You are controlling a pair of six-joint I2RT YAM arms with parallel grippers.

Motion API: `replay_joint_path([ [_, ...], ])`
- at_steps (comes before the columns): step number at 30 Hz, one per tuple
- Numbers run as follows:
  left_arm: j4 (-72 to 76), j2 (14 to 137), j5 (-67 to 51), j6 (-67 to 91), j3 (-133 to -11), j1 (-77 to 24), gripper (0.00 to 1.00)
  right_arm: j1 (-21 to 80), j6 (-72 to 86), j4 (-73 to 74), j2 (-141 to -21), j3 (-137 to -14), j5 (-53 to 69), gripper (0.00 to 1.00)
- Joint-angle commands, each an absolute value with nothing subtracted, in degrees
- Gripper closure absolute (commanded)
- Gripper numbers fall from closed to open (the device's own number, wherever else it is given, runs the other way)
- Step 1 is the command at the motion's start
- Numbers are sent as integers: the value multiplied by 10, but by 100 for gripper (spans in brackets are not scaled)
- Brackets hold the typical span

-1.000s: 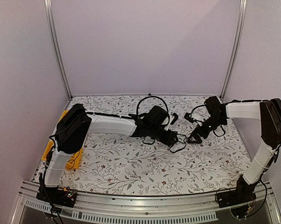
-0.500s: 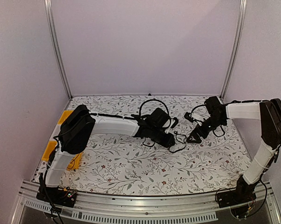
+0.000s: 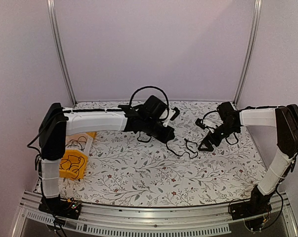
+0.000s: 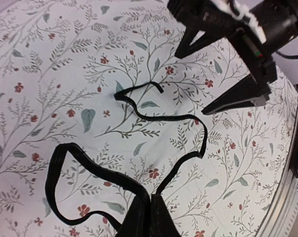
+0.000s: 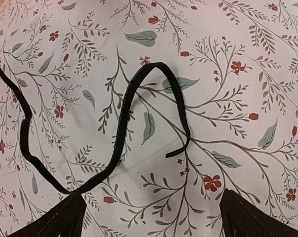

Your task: Untangle the cables

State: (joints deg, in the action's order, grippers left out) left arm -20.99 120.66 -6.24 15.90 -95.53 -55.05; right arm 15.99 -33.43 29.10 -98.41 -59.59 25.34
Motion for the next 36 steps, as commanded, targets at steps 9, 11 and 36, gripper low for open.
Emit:
replay_joint_path([
  [9, -343, 878, 115, 91, -880, -437, 100, 157, -339, 283, -1003, -600, 259, 1],
  [11, -367, 841, 158, 74, -887, -427, 100, 158, -340, 285, -1008, -603, 262, 1],
  [36, -484, 570, 470, -101, -880, -396, 100, 162, -346, 308, -1059, -621, 282, 1],
])
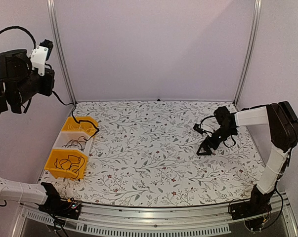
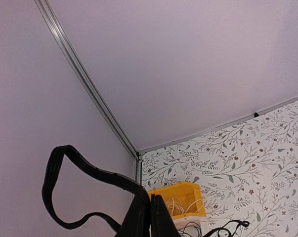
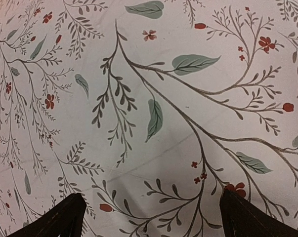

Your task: Untangle the cables

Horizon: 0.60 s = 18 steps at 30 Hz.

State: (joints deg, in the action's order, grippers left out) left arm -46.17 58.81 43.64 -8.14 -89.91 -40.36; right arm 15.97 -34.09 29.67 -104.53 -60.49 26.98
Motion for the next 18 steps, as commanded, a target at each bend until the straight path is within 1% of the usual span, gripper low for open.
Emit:
replay_joint_path([
  [1, -489, 565, 471, -98, -875, -396, 100, 163, -346, 308, -1061, -621, 281, 1],
  [18, -594, 450, 529, -36, -765, -394, 100, 195, -346, 314, -1087, -629, 272, 1],
])
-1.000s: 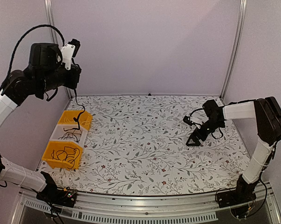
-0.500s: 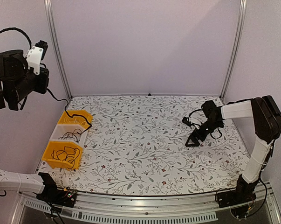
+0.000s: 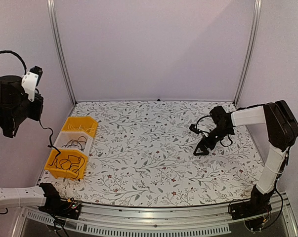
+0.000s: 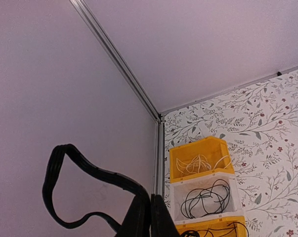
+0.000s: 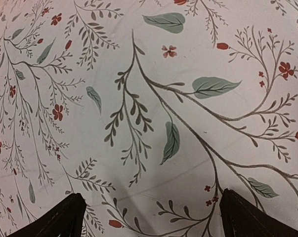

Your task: Untangle the cables

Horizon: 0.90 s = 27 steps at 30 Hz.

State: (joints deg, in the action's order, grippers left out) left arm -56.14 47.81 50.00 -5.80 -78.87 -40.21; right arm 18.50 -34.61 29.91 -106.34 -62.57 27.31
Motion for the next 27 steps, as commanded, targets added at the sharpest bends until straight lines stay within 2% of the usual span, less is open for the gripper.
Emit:
replay_joint_path([
  [1, -600, 443, 532, -33, -756, -394, 100, 197, -346, 315, -1089, -629, 271, 1],
  [14, -710, 447, 452, -20, -589, -390, 100, 207, -346, 317, -1100, -632, 267, 1],
  [27, -613, 486, 361, -116, -437, -327, 100, 209, -350, 319, -1107, -631, 261, 1],
])
